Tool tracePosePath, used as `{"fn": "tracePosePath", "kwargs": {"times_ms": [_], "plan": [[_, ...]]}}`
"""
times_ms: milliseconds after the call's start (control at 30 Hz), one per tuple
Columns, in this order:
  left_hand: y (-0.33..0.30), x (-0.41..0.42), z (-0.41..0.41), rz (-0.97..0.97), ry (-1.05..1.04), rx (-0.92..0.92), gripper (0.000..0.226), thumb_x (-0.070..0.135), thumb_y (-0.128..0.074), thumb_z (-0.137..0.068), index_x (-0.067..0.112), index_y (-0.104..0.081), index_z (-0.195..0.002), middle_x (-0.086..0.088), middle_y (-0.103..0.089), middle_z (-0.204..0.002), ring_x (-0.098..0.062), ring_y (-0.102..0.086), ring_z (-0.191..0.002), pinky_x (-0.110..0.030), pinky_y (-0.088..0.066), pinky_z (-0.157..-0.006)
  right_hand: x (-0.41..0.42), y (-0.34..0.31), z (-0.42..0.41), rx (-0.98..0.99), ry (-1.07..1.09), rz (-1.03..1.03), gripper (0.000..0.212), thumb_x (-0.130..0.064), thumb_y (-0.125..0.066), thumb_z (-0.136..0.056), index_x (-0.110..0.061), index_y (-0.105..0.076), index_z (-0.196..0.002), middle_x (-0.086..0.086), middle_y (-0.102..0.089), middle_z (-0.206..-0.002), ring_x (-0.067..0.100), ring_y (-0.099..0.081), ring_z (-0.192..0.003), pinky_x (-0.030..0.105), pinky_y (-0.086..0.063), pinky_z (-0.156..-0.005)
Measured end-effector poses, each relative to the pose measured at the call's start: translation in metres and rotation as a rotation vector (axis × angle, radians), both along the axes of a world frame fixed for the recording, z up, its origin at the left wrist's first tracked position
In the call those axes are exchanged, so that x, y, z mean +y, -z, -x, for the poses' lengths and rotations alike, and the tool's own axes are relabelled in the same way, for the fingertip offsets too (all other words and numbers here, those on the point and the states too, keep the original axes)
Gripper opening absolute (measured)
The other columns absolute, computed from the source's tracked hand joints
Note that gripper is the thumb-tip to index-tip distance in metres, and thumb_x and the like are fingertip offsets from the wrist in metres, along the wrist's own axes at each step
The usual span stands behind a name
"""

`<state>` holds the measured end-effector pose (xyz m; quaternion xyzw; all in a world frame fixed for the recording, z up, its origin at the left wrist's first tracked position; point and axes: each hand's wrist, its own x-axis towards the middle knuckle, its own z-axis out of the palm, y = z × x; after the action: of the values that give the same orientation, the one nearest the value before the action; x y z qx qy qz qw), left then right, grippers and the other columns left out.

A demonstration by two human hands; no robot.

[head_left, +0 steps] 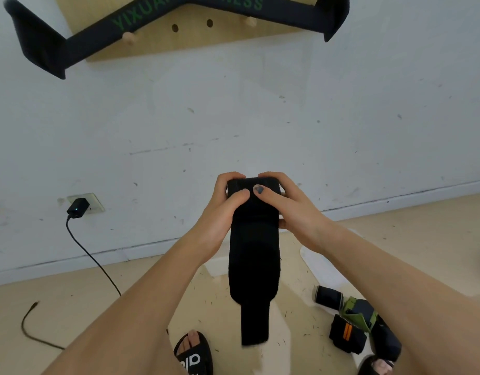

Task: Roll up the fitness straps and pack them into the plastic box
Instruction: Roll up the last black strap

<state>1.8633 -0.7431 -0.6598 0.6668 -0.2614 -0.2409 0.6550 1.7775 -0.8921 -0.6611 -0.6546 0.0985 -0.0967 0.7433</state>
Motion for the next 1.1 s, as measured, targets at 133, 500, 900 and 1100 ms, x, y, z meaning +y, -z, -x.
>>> {"fn": "tracePosePath", "kwargs": {"times_ms": [133, 500, 900, 1100], "plan": [[-0.0037, 0.0020, 0.0007, 0.006, -0.001, -0.051, 0.035, 0.028, -0.056, -0.084, 0.040, -0.053, -0.117, -0.006, -0.061, -0.123, -0.024, -0.064, -0.114, -0.042, -0.055, -0.100, 0.0008, -0.0013, 0.0017, 0.074, -0.032, 0.022, 0.031, -0.051, -0.060, -0.100, -0.032, -0.060, -0.126, -0.003, -0.074, -0.115, 0.017, -0.076, -0.099, 0.038, -0.064, -0.080], [0.0012, 0.0003, 0.0019, -0.100, 0.000, 0.127, 0.048, 0.062, -0.049, -0.100, 0.035, -0.040, -0.139, 0.000, -0.065, -0.133, -0.016, -0.069, -0.116, -0.044, -0.056, -0.101, 0.0017, 0.0010, 0.0003, -0.099, 0.035, 0.145, 0.026, -0.026, -0.066, -0.101, -0.024, -0.059, -0.125, 0.010, -0.072, -0.111, 0.024, -0.073, -0.104, 0.041, -0.063, -0.087], [-0.0051, 0.0048, -0.0004, 0.022, -0.014, 0.091, 0.041, 0.019, -0.058, -0.076, 0.026, -0.051, -0.116, -0.008, -0.061, -0.115, -0.023, -0.065, -0.101, -0.040, -0.056, -0.087, -0.0014, -0.0004, 0.0032, 0.011, -0.104, 0.022, 0.035, -0.037, -0.065, -0.100, -0.035, -0.055, -0.133, 0.002, -0.068, -0.125, 0.015, -0.072, -0.109, 0.029, -0.060, -0.082], [-0.0019, 0.0048, -0.0002, -0.047, 0.034, 0.081, 0.045, 0.019, -0.056, -0.074, 0.030, -0.047, -0.117, -0.011, -0.058, -0.118, -0.029, -0.065, -0.105, -0.045, -0.055, -0.093, 0.0000, 0.0026, 0.0007, -0.014, -0.007, 0.087, 0.024, -0.031, -0.062, -0.103, -0.018, -0.062, -0.122, 0.013, -0.072, -0.119, 0.025, -0.073, -0.107, 0.048, -0.061, -0.095]]}}
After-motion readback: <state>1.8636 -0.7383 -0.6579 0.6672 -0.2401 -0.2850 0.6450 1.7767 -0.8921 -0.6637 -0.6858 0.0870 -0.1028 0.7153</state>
